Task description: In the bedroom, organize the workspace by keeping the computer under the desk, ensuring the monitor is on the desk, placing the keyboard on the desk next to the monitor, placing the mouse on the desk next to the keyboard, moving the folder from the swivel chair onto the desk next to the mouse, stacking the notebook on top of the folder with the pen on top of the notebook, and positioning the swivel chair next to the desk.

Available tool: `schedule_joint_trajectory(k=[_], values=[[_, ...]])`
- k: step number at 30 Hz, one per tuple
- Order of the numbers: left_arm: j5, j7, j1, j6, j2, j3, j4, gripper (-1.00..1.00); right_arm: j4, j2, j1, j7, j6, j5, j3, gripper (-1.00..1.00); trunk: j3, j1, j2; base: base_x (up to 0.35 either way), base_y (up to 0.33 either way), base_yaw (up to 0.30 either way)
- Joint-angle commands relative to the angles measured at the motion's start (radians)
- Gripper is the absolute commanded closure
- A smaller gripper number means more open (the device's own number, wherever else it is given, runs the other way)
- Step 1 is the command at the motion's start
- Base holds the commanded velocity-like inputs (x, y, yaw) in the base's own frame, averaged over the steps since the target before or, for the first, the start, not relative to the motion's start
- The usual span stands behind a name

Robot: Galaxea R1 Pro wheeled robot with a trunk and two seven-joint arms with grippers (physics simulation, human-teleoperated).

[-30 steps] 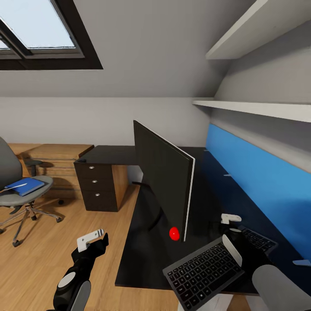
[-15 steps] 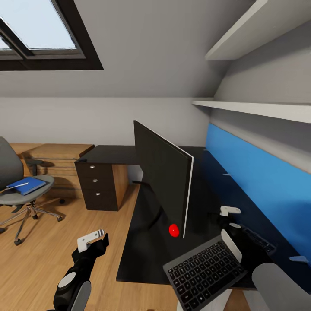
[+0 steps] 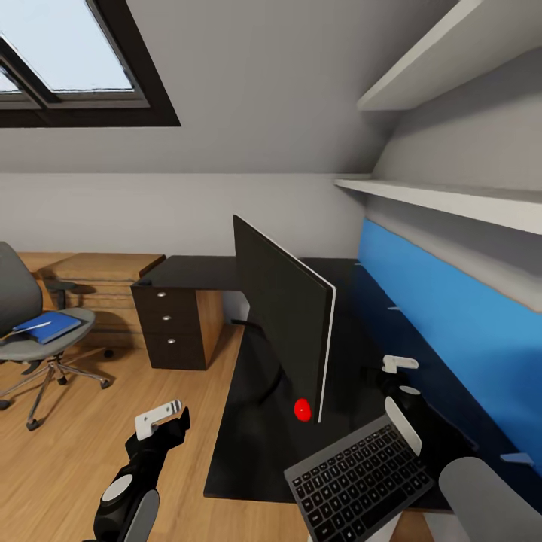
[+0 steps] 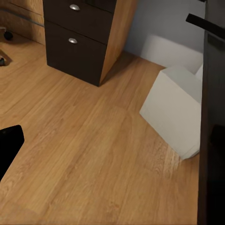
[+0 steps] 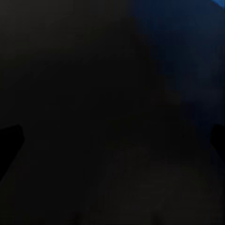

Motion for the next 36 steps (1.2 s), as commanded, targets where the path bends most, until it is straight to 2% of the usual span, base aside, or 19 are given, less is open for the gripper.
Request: schedule_joint_trajectory(k=[1, 9, 16, 19, 36], values=[[0.009, 0.008, -0.001, 0.003, 0.000, -0.001, -0.001, -1.00, -0.002, -0.002, -0.001, -0.010, 0.004, -0.009, 0.007, -1.00, 0.002, -0.004, 0.007, 0.000, 0.000, 0.000], [0.008, 0.008, -0.001, 0.003, 0.000, -0.001, -0.001, -1.00, -0.004, -0.004, -0.001, -0.010, 0.009, -0.016, 0.005, -1.00, 0.027, -0.035, 0.063, 0.000, 0.000, 0.000], [0.008, 0.008, -0.001, 0.003, 0.000, -0.001, -0.001, -1.00, -0.005, -0.007, -0.001, -0.011, 0.037, -0.072, 0.003, -1.00, 0.049, -0.061, 0.112, 0.000, 0.000, 0.000], [0.007, 0.008, -0.001, 0.003, 0.000, -0.001, -0.001, -1.00, -0.005, -0.007, -0.001, -0.011, 0.042, -0.084, 0.003, -1.00, 0.058, -0.073, 0.133, 0.000, 0.000, 0.000], [0.009, 0.017, -0.001, 0.003, 0.000, 0.003, -0.002, -1.00, -0.018, -0.008, -0.001, -0.011, 0.073, -0.093, 0.005, -1.00, 0.112, -0.138, 0.252, 0.000, 0.000, 0.000]])
